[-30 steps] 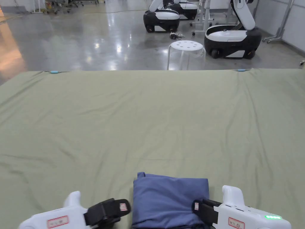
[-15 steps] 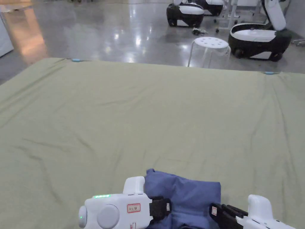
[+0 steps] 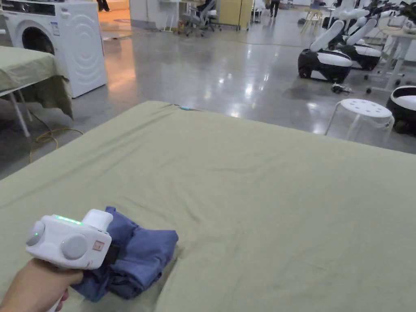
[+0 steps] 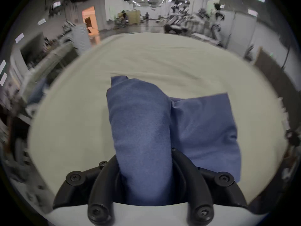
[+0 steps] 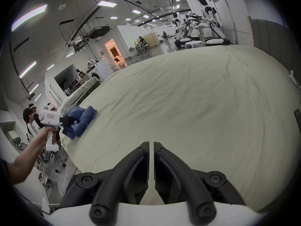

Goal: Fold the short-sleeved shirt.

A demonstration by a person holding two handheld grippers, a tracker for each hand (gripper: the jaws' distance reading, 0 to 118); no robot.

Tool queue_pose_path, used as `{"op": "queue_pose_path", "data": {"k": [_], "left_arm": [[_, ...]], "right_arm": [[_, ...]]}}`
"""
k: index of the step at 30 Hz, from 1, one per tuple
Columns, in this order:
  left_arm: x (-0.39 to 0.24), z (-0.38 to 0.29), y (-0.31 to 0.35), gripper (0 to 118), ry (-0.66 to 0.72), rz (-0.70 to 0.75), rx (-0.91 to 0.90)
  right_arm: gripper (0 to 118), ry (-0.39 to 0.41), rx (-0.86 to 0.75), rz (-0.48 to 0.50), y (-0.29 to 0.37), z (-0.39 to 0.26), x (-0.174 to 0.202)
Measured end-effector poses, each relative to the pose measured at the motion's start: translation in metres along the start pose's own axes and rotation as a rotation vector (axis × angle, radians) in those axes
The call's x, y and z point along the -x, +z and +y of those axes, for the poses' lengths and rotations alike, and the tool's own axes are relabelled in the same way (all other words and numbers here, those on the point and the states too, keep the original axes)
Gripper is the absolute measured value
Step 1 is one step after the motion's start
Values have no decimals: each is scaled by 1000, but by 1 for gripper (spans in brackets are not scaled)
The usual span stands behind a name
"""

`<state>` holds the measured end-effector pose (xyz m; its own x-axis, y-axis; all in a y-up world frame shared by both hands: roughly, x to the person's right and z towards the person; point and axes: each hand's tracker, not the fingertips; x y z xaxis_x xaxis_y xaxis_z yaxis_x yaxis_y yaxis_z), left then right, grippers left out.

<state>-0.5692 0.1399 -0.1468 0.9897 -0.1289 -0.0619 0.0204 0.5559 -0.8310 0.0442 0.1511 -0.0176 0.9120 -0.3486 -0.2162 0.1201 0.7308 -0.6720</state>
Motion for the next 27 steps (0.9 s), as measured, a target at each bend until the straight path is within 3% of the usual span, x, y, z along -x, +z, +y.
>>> {"op": "queue_pose_path", "data": {"k": [2,5,7,9,12,15,17,18,22,26,27], "left_arm": [[36,5,-16,24,15,8,9],[47,8,-21,24,101,-108,35],[38,8,-14,25,35,-49,19],[33,8,-1,37,-30,12,-6],[48,14,49,46,79,14,-86],[33,17,128,51,64,78,-249],[10,20,174,79,62,51,-364],[-9,22,196,84,66,-2,-434],[-103,29,260,84,65,-142,-657],[-207,23,295,80,13,-51,-918],[-232,20,303,75,17,-11,-973]], "right_arm": [[7,-3,3,-1,0,-2,4],[7,-2,3,-10,-1,-3,8],[7,-10,0,-9,0,-2,8],[7,-20,-6,-4,3,0,8],[7,-11,-29,-2,17,6,7],[7,16,-66,-8,37,17,4],[7,58,-114,-35,54,32,5],[7,83,-144,-45,64,42,6],[7,200,-297,-125,102,84,22],[7,352,-529,-272,138,118,42],[7,366,-589,-335,147,124,45]]}}
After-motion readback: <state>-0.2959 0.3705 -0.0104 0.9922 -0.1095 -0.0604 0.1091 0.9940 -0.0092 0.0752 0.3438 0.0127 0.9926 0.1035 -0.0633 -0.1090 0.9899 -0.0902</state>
